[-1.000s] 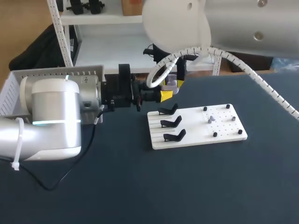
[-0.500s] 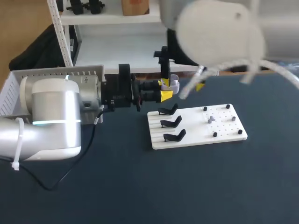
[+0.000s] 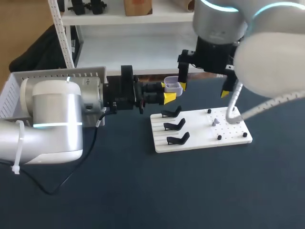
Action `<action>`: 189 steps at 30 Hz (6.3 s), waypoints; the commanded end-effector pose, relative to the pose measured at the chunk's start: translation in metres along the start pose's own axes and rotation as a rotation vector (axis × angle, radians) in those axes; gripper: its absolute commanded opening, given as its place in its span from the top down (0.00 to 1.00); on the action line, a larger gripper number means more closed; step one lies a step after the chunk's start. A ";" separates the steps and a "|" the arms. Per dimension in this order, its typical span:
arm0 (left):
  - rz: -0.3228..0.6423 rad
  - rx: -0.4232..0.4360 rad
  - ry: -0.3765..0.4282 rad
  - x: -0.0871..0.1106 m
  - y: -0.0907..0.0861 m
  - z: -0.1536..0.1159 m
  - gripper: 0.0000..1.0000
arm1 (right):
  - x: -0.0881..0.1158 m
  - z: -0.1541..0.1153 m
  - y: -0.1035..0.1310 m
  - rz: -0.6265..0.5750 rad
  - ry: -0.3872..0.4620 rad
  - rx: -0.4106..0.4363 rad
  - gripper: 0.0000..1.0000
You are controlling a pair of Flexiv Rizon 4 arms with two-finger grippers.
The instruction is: Pick up each earbud case from the left stands, insert the matching earbuds, close the lid, and place the case in the box.
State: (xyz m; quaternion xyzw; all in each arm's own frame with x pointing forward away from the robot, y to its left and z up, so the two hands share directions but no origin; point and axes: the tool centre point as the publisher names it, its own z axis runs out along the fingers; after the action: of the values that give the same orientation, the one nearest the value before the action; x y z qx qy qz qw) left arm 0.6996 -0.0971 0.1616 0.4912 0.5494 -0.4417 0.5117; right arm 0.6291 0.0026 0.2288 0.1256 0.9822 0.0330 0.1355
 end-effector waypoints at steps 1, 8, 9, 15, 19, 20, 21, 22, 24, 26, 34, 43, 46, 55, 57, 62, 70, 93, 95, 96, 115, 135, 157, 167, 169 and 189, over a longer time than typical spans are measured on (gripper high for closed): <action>0.001 -0.003 -0.003 0.000 -0.001 0.000 1.00 | 0.003 0.001 -0.004 0.003 -0.027 -0.020 0.00; 0.001 -0.003 -0.003 0.000 -0.001 0.000 1.00 | 0.001 0.023 -0.030 0.110 0.005 -0.038 0.00; 0.001 -0.003 -0.003 0.000 -0.001 0.000 1.00 | -0.002 0.024 -0.035 0.125 0.001 -0.058 0.00; 0.001 -0.003 -0.003 0.000 -0.001 0.000 1.00 | -0.007 0.049 -0.056 0.075 0.008 -0.100 0.00; 0.001 -0.003 -0.003 0.000 -0.001 0.000 1.00 | -0.005 0.072 -0.062 0.018 -0.003 -0.115 0.00; 0.001 -0.003 -0.003 0.000 -0.001 0.000 1.00 | -0.004 0.078 -0.063 0.018 0.002 -0.118 0.00; 0.001 -0.003 -0.003 0.000 -0.001 0.000 1.00 | -0.004 0.083 -0.064 0.019 0.006 -0.124 0.00; 0.001 -0.003 -0.003 0.000 -0.001 0.000 1.00 | -0.003 0.088 -0.065 0.007 0.002 -0.132 0.00; 0.001 -0.003 -0.003 0.000 -0.001 0.000 1.00 | -0.002 0.098 -0.066 0.005 0.010 -0.137 0.00; 0.001 -0.003 -0.003 0.000 -0.001 0.000 1.00 | -0.001 0.107 -0.065 0.004 0.018 -0.155 0.00; 0.001 -0.003 -0.003 0.000 -0.001 0.000 1.00 | -0.004 0.139 -0.064 -0.002 0.010 -0.154 0.07; 0.001 -0.003 -0.003 0.000 -0.001 0.000 1.00 | -0.018 0.171 -0.062 0.051 0.026 -0.152 0.39; 0.001 -0.003 -0.003 0.000 -0.001 0.000 1.00 | -0.022 0.180 -0.059 0.054 0.030 -0.152 0.40; 0.001 -0.003 -0.003 0.000 -0.001 0.000 1.00 | -0.036 0.197 -0.057 0.059 0.046 -0.156 0.44; 0.001 -0.003 -0.003 0.000 -0.001 0.000 1.00 | -0.038 0.201 -0.060 0.058 0.051 -0.154 0.47; 0.001 -0.003 -0.003 0.000 -0.001 0.000 1.00 | -0.042 0.205 -0.063 0.059 0.063 -0.152 0.53; 0.001 -0.003 -0.003 0.000 -0.001 0.000 1.00 | -0.048 0.212 -0.062 0.070 0.068 -0.142 0.55; 0.001 -0.003 -0.003 0.000 -0.001 0.000 1.00 | -0.045 0.216 -0.061 0.122 0.085 -0.129 0.71; 0.001 -0.003 -0.003 0.000 -0.001 0.000 1.00 | -0.044 0.217 -0.061 0.121 0.087 -0.127 0.73; 0.001 -0.003 -0.003 0.000 -0.001 0.000 1.00 | -0.044 0.217 -0.061 0.121 0.088 -0.126 0.76; 0.001 -0.003 -0.003 0.000 -0.001 0.000 1.00 | -0.041 0.209 -0.060 0.119 0.087 -0.114 1.00; 0.001 -0.003 -0.003 0.000 -0.001 0.000 1.00 | -0.029 0.081 -0.060 -0.201 0.185 -0.047 1.00; 0.001 -0.003 -0.003 0.000 -0.001 0.000 1.00 | 0.000 -0.037 0.037 -0.387 0.161 -0.204 1.00; 0.001 -0.003 -0.003 0.000 -0.001 0.000 1.00 | -0.007 -0.023 0.077 -0.522 0.167 -0.232 1.00; 0.001 -0.003 -0.003 0.000 -0.001 0.000 1.00 | -0.009 -0.019 0.082 -0.543 0.167 -0.225 1.00; 0.001 -0.003 -0.003 0.000 -0.001 0.000 1.00 | -0.026 0.017 0.085 -0.614 0.187 -0.173 1.00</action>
State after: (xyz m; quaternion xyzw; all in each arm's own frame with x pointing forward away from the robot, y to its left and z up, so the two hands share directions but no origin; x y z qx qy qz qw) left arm 0.6996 -0.0971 0.1616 0.4912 0.5494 -0.4417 0.5116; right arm 0.6753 0.0783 0.2289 -0.1918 0.9758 0.0848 0.0613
